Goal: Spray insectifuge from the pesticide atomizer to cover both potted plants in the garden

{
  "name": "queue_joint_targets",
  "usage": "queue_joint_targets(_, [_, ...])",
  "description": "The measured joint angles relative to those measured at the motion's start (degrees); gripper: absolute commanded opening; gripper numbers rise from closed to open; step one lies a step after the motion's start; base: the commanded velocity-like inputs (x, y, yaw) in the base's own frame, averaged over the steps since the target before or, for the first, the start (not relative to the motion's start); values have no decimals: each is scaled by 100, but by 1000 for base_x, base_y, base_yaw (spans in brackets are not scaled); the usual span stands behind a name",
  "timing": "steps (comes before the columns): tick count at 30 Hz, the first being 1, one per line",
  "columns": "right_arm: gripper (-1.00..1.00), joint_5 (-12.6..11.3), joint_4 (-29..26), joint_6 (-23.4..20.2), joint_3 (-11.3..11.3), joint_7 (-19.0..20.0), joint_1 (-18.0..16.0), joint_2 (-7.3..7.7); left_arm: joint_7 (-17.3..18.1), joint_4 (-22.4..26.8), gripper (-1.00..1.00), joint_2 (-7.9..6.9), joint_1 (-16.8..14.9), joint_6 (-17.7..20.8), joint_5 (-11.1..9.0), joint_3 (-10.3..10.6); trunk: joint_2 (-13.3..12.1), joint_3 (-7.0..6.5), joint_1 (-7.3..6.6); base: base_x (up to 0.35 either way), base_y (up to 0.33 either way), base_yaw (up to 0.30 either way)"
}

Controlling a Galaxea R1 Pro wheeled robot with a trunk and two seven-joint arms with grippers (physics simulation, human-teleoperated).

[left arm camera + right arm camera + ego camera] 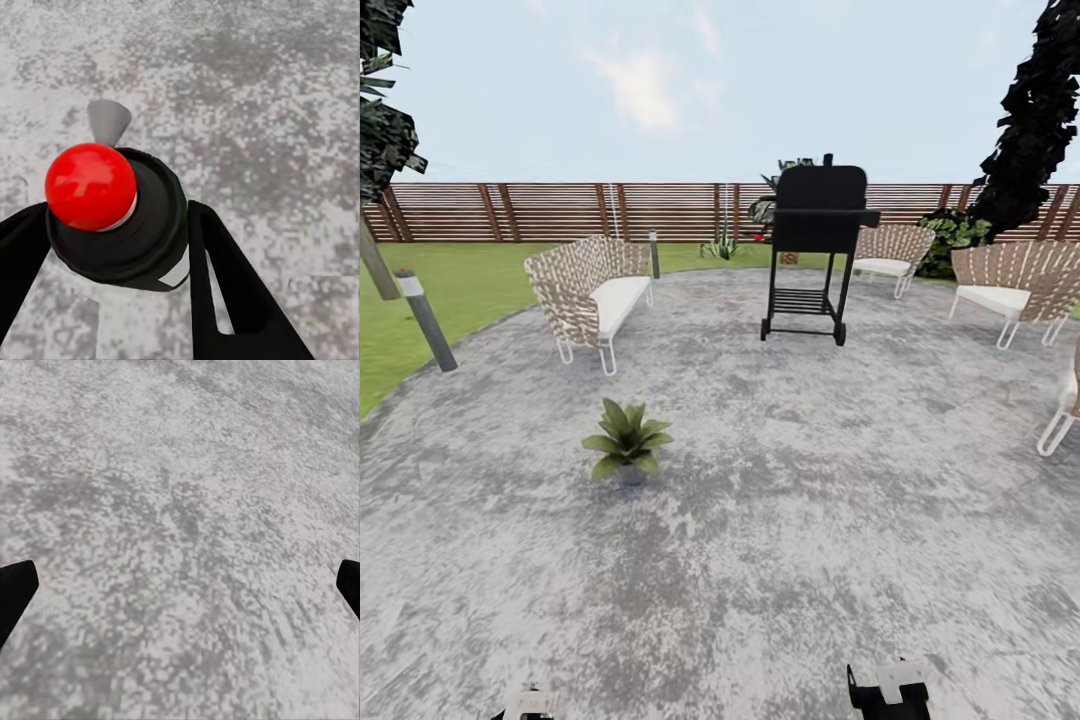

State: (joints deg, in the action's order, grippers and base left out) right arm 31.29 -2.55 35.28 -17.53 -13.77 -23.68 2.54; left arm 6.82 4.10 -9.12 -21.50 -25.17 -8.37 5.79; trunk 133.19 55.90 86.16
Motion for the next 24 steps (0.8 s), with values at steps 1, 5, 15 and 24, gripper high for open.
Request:
queue_joint_targets(1, [100,0,0,0,0,2,0,0,0,0,-100,0,0,0,0,0,0,0,0,296,215,0])
queue_joint_targets(5, [100,0,0,0,0,-2,0,0,0,0,-100,0,0,0,-2,0,0,0,0,296,216,0])
queue_joint_targets(15, [100,0,0,0,0,0,0,0,0,0,-100,0,0,0,-1,0,0,0,0,295,216,0])
queue_joint_targets(24, [100,0,0,0,0,3,0,0,0,0,-100,0,0,0,0,0,0,0,0,295,216,0])
